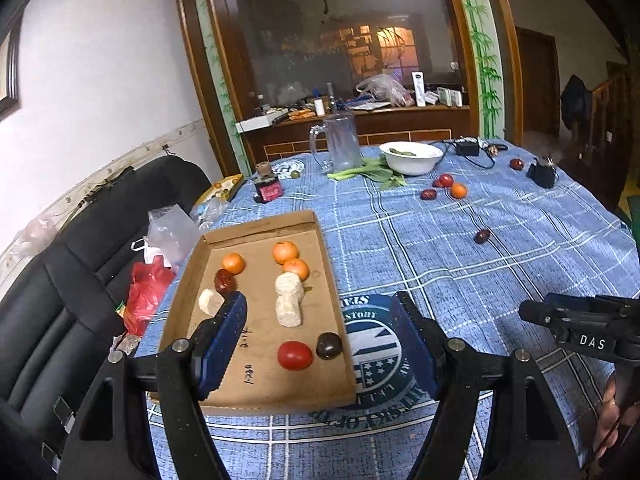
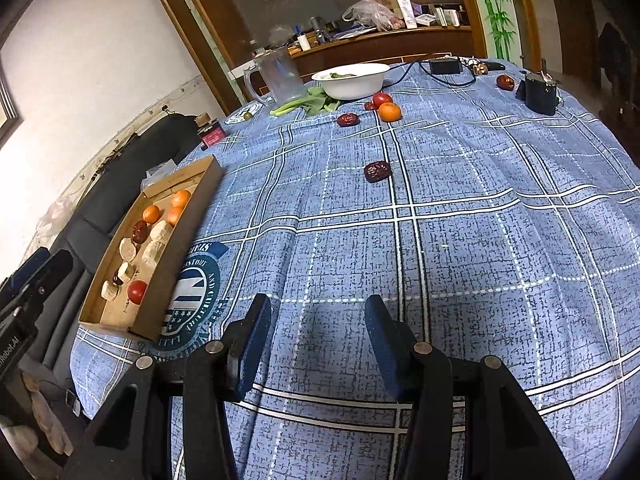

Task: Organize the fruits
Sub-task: 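Withdraw both open tools from the box toward the loose dates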

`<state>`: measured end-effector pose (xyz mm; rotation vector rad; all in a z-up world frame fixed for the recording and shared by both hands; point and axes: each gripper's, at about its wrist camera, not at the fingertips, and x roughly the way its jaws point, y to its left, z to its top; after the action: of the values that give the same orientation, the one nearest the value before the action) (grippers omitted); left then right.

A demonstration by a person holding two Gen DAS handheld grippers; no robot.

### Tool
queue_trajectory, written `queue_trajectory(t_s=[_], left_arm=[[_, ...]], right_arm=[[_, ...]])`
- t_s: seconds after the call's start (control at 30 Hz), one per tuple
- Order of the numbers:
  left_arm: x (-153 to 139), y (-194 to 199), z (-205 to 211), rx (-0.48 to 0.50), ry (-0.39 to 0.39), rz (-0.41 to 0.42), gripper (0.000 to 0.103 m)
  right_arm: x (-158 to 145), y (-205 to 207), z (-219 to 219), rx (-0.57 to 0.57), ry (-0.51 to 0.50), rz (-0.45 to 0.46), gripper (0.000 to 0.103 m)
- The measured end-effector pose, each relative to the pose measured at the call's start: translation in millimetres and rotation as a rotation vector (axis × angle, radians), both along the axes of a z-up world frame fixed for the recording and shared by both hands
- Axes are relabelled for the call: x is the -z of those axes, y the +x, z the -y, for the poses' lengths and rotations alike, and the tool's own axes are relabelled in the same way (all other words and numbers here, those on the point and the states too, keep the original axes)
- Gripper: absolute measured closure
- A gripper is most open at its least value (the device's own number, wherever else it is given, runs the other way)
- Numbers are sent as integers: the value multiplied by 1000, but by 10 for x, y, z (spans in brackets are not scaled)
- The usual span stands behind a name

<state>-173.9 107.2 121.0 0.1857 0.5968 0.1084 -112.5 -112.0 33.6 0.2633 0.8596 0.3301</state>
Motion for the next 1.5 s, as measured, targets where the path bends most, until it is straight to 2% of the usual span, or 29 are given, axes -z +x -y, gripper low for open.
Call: queue_trajectory(t_s=[0.63,1.13,1.3,1.5], left_arm=[[206,182,95,12,3,-134,30],[296,330,58,15,-20,-202,30],[312,415,90,18,-11,-214,29],[379,519,153,33,3,-237,29]], right_arm=[[-62,-33,187,43,4,-8,50],[-373,134,323,62,-19,41,50],[-476,226,393,73,-34,64,43],[-430,341,447,77,-43,52,43]])
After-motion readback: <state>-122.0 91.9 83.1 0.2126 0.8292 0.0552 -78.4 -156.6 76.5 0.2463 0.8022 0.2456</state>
